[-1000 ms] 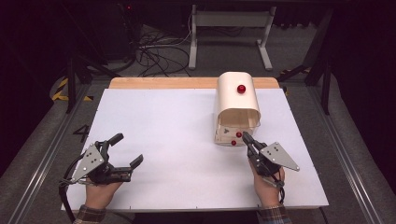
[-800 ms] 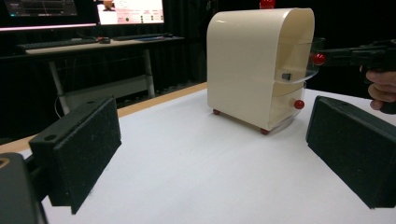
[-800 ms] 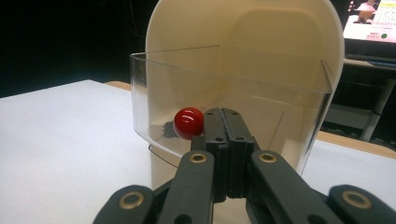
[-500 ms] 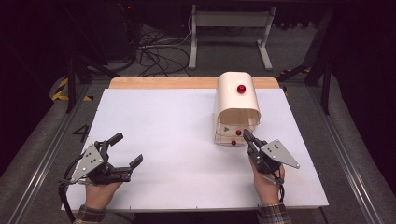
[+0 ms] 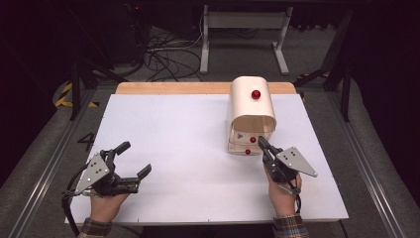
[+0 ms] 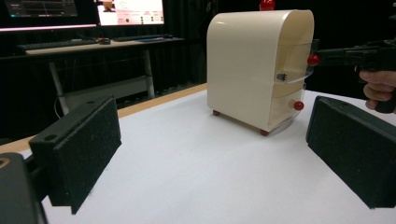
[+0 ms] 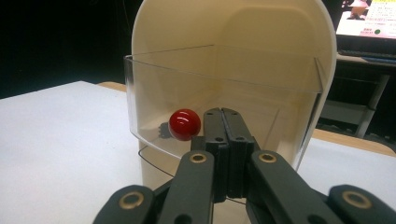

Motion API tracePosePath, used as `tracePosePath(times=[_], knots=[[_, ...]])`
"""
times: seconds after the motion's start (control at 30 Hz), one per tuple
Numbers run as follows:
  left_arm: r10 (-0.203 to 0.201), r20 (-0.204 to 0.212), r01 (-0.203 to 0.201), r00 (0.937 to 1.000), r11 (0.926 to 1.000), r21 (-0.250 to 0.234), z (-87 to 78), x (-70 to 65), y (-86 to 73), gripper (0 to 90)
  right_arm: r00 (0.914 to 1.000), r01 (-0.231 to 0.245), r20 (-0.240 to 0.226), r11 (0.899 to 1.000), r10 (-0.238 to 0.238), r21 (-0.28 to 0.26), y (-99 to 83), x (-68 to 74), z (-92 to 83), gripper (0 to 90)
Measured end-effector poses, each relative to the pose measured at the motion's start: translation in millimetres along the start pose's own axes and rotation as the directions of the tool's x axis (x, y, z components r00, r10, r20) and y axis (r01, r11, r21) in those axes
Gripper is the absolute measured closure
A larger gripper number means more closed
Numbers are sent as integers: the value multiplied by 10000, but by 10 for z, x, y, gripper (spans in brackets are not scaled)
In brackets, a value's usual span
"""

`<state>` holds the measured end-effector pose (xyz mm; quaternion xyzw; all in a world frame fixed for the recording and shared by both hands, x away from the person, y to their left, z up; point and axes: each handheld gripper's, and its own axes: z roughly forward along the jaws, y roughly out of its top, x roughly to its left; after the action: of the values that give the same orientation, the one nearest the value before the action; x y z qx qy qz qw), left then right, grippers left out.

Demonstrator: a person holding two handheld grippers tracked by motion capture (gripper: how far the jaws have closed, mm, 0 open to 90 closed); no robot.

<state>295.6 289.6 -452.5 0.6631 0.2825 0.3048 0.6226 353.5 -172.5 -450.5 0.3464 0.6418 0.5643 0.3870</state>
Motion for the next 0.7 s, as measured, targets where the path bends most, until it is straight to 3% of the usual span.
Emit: tracePosePath(times=[0.7], knots=[[-58, -10, 58, 10000, 10000, -23, -7, 5, 0, 40, 9996, -84, 262, 9999, 80, 148, 27, -24, 46, 900]])
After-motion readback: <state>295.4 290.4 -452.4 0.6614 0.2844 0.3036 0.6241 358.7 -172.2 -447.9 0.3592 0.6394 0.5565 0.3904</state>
